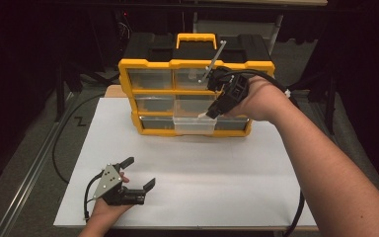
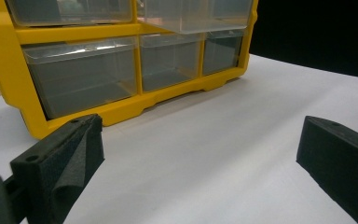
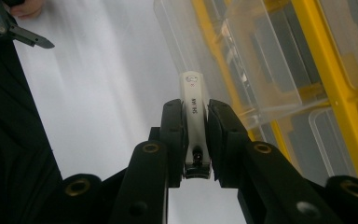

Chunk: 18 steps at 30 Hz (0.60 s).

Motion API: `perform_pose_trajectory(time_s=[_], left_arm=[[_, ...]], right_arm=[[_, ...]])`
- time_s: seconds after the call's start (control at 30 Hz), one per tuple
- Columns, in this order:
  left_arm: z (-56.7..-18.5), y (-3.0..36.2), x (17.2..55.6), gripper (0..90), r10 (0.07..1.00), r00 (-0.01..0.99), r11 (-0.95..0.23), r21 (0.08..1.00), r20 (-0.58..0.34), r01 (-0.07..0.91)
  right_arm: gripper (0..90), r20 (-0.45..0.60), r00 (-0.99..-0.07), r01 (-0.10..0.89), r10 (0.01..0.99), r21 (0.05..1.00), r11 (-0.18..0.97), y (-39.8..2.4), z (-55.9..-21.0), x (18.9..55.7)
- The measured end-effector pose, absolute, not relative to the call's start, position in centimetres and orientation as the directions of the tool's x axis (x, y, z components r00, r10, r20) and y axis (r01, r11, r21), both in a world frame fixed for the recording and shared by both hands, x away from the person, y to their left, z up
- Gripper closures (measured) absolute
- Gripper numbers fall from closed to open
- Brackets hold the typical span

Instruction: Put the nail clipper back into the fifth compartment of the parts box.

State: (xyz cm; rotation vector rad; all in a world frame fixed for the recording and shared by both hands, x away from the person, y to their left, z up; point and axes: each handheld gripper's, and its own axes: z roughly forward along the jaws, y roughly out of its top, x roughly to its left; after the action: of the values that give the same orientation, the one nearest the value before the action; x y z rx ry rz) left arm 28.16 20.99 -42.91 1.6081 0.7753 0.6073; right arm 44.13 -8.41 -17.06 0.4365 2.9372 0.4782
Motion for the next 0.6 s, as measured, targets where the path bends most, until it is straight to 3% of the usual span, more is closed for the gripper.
perform_pose_trajectory(time_s=[0.6], left_arm=[[-42.8, 21.1, 28.1, 1.1, 0.764, 0.645, -0.078, 0.986, -0.037, 0.150]], right_arm=[[79.0, -0.097, -0.948, 0.255, 0.302, 0.332, 0.908, -6.8, -17.2, 45.7]])
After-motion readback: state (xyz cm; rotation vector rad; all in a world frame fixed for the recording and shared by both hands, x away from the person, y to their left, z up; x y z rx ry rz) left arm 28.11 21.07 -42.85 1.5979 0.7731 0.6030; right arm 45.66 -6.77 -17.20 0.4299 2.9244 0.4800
